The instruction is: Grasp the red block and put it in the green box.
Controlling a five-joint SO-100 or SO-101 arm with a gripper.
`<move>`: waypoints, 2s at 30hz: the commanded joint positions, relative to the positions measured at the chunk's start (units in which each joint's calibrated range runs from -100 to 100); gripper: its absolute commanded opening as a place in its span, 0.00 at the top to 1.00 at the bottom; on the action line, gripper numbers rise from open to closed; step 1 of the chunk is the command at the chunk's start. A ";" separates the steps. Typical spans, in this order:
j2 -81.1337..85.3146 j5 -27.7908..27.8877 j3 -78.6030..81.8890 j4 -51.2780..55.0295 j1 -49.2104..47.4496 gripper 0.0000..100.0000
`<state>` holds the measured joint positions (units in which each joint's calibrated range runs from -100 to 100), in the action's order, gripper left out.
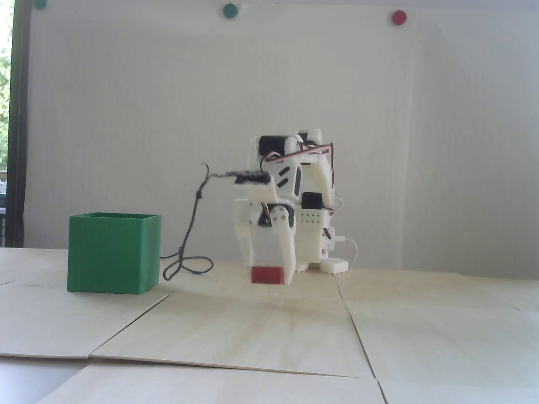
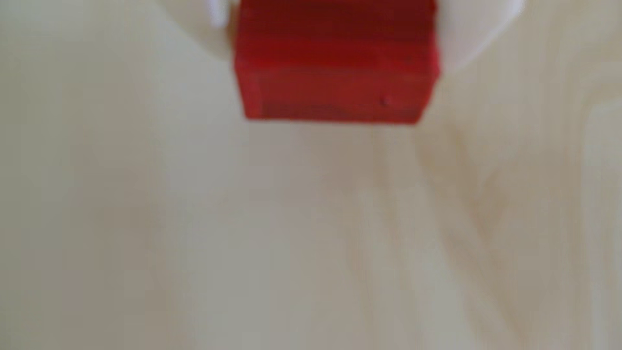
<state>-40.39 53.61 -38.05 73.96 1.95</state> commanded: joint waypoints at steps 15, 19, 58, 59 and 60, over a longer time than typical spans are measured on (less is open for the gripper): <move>23.14 1.52 -5.25 -0.94 33.96 0.98; 23.22 1.62 -5.16 -0.94 34.92 0.98; 23.69 -0.88 -10.49 -8.28 28.97 0.98; 23.93 -0.67 -10.49 -8.02 29.70 0.98; 24.01 -0.15 -10.49 -7.77 30.10 0.98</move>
<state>-25.36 52.58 -42.97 67.80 28.93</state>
